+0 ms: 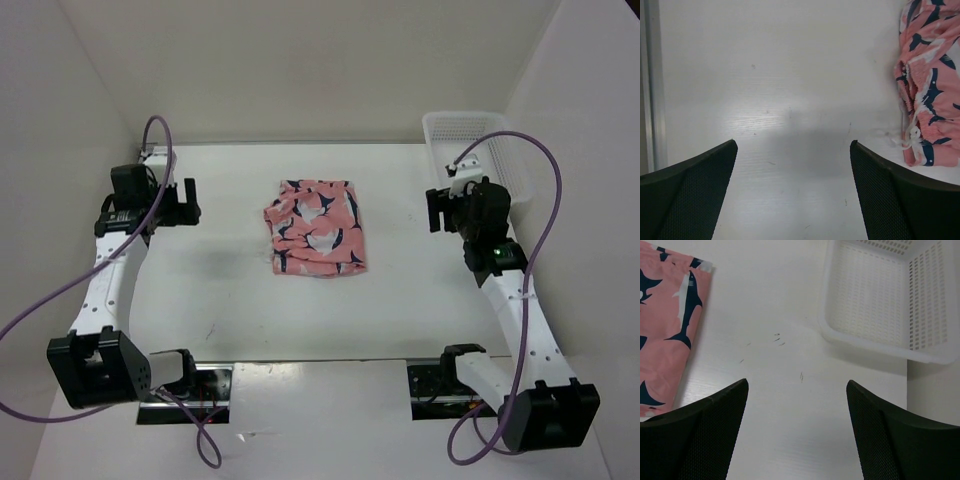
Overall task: Fold and stack the shorts
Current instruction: Fold the shorts
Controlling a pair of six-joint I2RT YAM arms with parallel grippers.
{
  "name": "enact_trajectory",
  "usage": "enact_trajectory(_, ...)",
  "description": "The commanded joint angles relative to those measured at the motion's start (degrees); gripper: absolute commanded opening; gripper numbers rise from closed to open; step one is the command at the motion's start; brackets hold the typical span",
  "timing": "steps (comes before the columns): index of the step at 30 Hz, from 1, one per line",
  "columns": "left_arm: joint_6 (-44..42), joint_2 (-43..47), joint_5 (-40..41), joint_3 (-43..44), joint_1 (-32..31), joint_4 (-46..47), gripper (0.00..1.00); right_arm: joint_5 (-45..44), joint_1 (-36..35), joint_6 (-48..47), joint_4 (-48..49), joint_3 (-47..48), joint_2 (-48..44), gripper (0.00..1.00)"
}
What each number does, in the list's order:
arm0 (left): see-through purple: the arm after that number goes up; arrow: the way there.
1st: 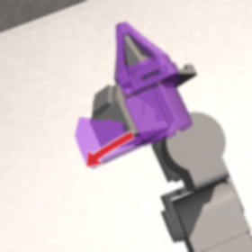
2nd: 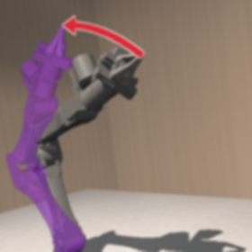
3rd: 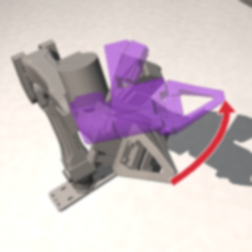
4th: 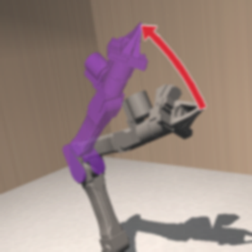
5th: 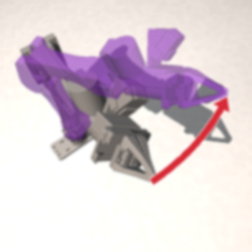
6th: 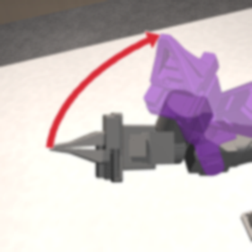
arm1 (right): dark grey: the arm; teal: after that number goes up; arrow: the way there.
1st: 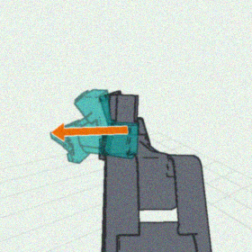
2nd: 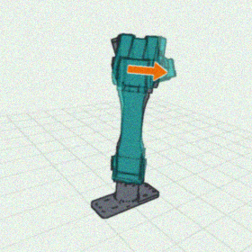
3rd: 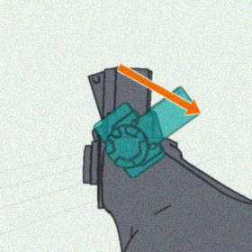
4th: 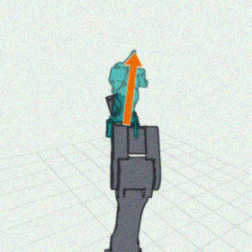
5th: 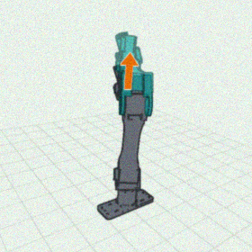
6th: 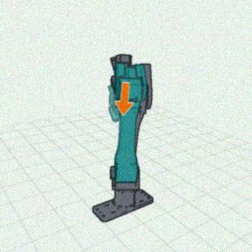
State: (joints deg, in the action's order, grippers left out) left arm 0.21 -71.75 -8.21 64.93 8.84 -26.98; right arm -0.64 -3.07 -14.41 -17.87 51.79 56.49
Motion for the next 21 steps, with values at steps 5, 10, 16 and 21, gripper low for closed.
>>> enact_trajectory(5, -0.21, 4.95, -0.41, -2.96, 2.76, 2.72, 1.00, 1.79, 2.01, 1.58, -0.06, -2.40, -4.72, 0.85)
enact_trajectory(10, -0.21, 5.48, -0.93, -2.96, 2.76, 2.72, 1.00, 2.31, 2.02, 1.58, -0.59, -3.97, -6.39, 0.85)
enact_trajectory(16, -0.21, 6.00, -1.63, -3.49, 2.76, 2.72, 1.00, 2.84, 2.02, 1.58, -1.12, -5.21, -8.06, 0.86)
enact_trajectory(21, -0.21, 6.53, -2.96, -4.11, 2.76, 2.72, 1.00, 2.84, 2.02, 1.06, -1.12, -5.74, -8.59, 0.89)
